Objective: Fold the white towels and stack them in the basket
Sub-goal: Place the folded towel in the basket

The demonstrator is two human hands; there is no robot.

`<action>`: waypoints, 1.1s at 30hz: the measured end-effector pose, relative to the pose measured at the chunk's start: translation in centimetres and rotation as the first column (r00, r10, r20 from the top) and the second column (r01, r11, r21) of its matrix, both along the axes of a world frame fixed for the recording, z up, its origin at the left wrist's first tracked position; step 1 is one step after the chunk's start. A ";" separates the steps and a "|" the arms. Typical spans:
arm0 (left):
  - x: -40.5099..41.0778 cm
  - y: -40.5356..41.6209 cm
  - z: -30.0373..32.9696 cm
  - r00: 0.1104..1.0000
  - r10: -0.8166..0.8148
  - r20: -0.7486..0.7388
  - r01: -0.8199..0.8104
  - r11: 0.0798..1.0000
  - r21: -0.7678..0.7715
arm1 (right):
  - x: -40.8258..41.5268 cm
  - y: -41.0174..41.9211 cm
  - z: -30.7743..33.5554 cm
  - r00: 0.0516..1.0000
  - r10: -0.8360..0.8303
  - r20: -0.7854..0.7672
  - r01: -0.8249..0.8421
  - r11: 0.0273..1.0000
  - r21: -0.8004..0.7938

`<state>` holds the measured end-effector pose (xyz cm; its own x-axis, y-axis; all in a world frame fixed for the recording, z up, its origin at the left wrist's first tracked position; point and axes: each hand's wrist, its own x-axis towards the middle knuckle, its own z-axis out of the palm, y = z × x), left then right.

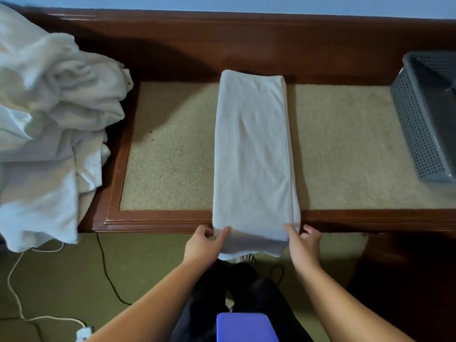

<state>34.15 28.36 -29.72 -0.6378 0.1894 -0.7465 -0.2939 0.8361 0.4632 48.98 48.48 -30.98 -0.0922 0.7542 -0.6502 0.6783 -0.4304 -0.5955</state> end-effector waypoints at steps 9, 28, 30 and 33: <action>1.0 -0.2 2.7 0.995 0.045 0.088 -0.057 0.989 0.139 | 0.3 3.4 3.4 0.934 0.357 0.027 -0.346 0.919 -0.191; 1.9 -0.3 11.0 0.928 0.258 0.269 -0.340 0.881 0.329 | 2.4 5.0 12.5 0.901 0.309 -0.304 -0.413 0.827 -0.382; 1.7 -0.5 11.8 0.913 0.273 0.302 -0.381 0.837 0.393 | 2.6 5.1 13.2 0.896 0.282 -0.342 -0.403 0.841 -0.361; 1.3 -0.6 13.0 0.934 0.166 0.316 -0.311 0.815 0.490 | 2.6 5.2 14.6 0.866 0.258 -0.428 -0.427 0.828 -0.364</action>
